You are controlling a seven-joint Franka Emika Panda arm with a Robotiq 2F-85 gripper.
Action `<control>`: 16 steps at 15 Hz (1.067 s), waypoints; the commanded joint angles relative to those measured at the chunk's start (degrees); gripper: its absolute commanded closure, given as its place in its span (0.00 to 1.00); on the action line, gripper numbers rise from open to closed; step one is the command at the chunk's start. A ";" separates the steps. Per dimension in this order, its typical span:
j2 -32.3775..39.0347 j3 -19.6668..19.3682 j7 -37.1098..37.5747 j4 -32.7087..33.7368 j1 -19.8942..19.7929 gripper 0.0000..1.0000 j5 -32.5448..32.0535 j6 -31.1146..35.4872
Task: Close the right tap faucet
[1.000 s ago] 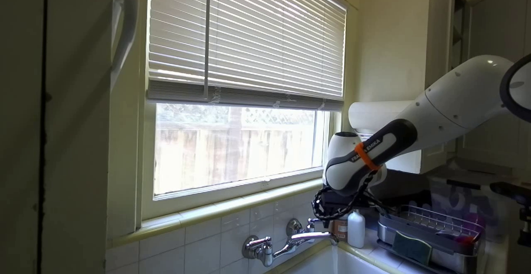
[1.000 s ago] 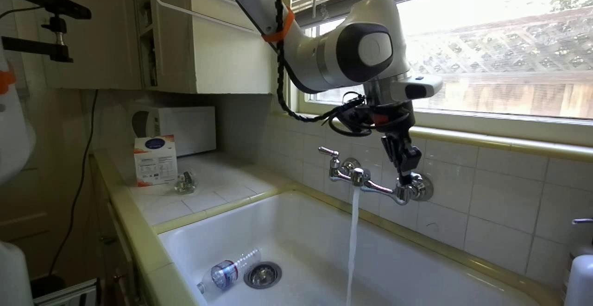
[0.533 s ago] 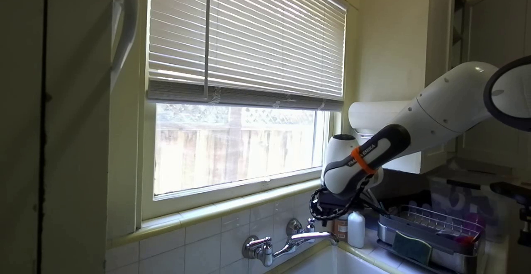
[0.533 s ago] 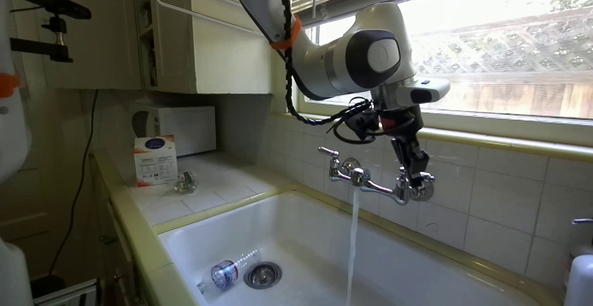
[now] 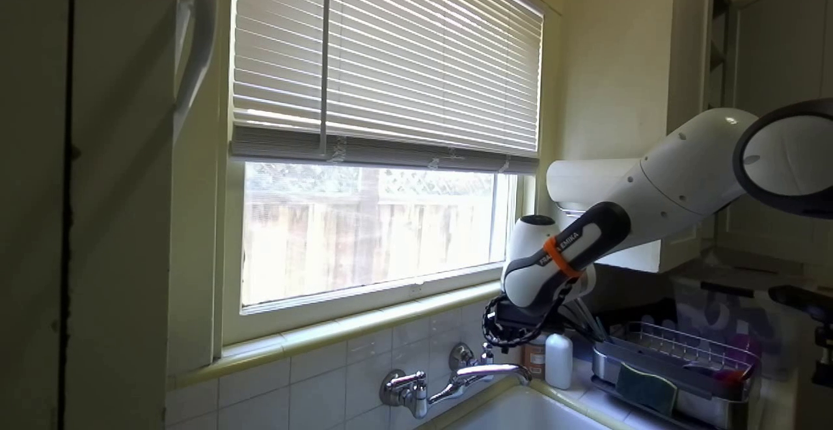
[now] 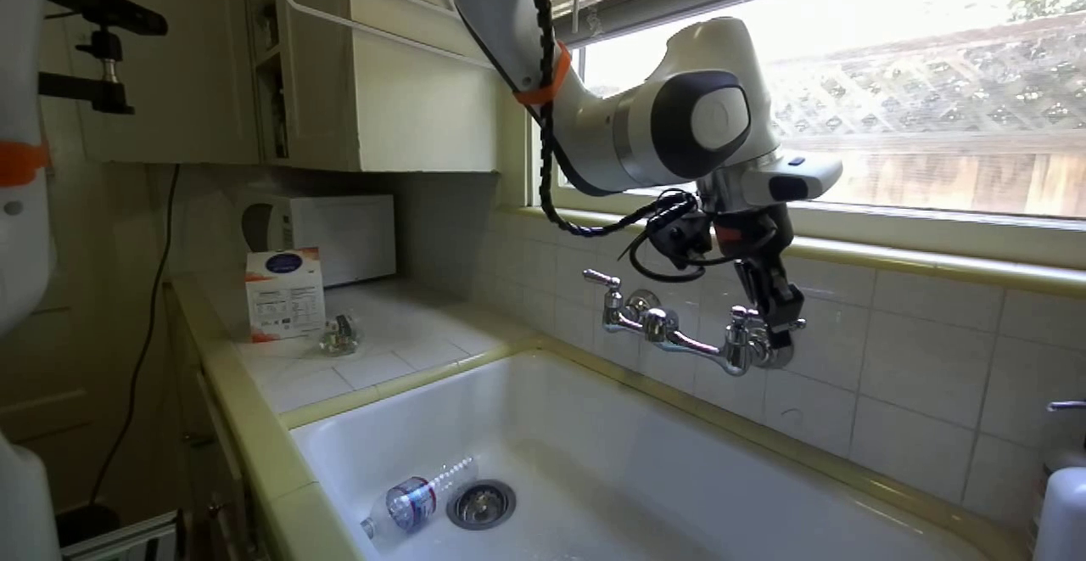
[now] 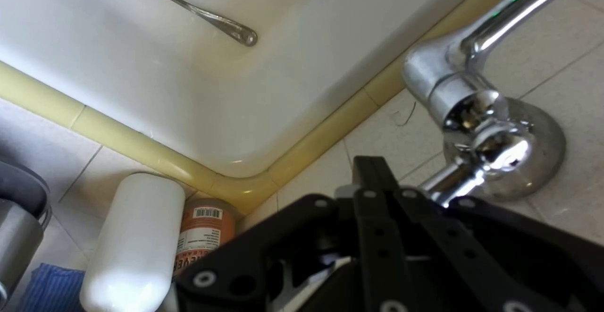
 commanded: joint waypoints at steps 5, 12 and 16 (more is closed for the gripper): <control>2.65 0.07 -1.66 1.43 0.35 1.00 8.26 5.89; -2.94 -2.93 -1.81 -1.84 1.63 0.74 1.47 -3.93; -9.05 -0.59 -12.26 -5.05 0.17 0.53 7.89 -12.78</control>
